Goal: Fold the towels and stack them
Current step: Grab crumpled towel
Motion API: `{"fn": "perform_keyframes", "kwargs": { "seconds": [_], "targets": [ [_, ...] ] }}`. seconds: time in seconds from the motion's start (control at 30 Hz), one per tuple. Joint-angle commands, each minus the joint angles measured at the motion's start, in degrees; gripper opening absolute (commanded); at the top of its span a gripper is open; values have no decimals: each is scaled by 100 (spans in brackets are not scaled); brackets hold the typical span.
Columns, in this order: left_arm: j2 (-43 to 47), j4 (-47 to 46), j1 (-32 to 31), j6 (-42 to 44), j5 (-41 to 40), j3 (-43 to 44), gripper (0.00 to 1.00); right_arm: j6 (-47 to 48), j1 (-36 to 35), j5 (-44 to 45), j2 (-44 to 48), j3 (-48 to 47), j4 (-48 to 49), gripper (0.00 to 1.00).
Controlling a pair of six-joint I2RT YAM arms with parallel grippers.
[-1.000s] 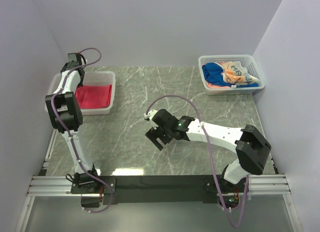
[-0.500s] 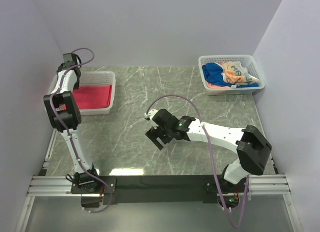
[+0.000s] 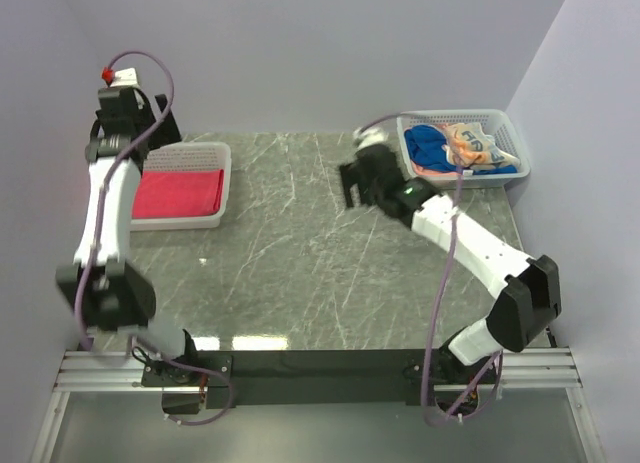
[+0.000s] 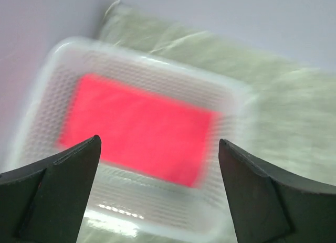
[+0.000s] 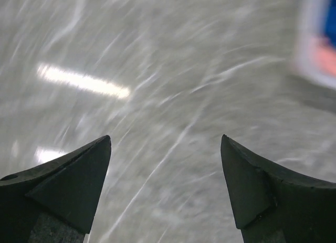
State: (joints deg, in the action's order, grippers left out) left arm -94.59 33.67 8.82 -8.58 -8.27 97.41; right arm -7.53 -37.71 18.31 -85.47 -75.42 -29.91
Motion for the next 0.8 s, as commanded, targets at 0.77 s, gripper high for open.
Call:
{"fn": "perform_keyframes", "kwargs": {
  "seconds": [0.77],
  "targets": [
    [2797, -1688, -2605, -663, 1943, -4898, 99, 700, 4052, 411, -4099, -4102, 768, 70]
  ]
}}
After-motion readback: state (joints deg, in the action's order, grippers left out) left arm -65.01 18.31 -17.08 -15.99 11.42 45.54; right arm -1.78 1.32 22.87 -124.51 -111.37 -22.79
